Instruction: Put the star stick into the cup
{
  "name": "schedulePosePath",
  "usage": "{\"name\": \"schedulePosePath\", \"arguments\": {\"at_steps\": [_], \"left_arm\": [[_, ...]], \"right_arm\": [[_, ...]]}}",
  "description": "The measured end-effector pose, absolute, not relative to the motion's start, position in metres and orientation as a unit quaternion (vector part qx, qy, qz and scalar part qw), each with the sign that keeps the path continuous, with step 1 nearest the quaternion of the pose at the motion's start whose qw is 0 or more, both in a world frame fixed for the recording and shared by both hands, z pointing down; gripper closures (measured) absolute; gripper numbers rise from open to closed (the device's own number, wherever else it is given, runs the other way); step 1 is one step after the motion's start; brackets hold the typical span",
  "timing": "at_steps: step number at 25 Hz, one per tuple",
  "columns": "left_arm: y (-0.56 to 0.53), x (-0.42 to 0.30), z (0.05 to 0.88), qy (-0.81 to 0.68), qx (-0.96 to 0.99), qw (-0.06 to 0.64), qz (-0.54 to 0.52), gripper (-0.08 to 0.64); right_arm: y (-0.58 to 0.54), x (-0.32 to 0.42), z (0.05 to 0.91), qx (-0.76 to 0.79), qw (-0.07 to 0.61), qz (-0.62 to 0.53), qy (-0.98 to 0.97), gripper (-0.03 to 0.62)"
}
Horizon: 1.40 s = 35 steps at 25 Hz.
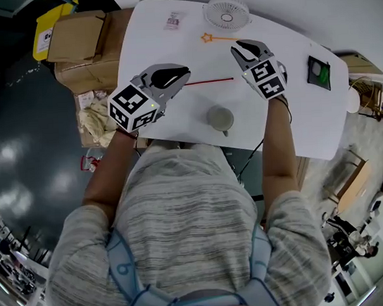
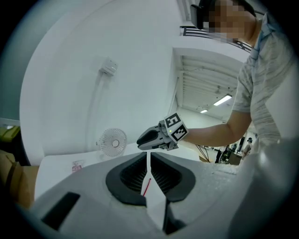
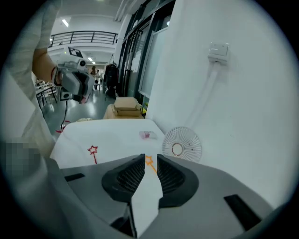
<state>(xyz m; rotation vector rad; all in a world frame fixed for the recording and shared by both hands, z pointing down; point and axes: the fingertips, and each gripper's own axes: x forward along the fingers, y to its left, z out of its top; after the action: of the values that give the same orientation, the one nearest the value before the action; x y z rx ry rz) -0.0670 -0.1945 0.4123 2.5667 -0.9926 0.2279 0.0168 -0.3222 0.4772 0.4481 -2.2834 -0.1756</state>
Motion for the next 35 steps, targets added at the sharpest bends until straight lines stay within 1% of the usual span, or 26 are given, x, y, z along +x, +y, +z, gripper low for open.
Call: {"name": "schedulePosePath", "arguments": {"at_steps": [4, 6, 10, 17, 27, 35], "left_arm": [[-0.206, -0.064, 0.422, -0.353, 0.910, 0.198, 0.093, 0.543], [-0.207, -0.062, 0.428, -0.350, 0.909, 0.205, 0.096, 0.543], [-0.207, -0.058, 0.438, -0.338, 0.912, 0.211, 0.101, 0.543], [-0.199, -0.056, 0.447, -0.332, 0.914, 0.208, 0.103, 0.543], [-0.153, -0.075, 0.454, -0.332, 0.914, 0.210, 0.101, 0.543], [-0.112, -0.094, 0.472, -0.341, 0.907, 0.226, 0.104, 0.543]], "right_arm": [[-0.340, 0.016, 0.501, 0.177, 0.420, -0.090, -0.885, 0.515], [-0.338, 0.015, 0.509, 0.181, 0.421, -0.080, -0.885, 0.515], [-0.320, 0.003, 0.515, 0.170, 0.402, -0.054, -0.898, 0.515], [-0.284, -0.013, 0.529, 0.101, 0.431, -0.071, -0.894, 0.512], [-0.202, -0.040, 0.566, -0.048, 0.507, -0.127, -0.851, 0.509], [-0.166, -0.062, 0.608, -0.117, 0.550, -0.141, -0.815, 0.508]]}}
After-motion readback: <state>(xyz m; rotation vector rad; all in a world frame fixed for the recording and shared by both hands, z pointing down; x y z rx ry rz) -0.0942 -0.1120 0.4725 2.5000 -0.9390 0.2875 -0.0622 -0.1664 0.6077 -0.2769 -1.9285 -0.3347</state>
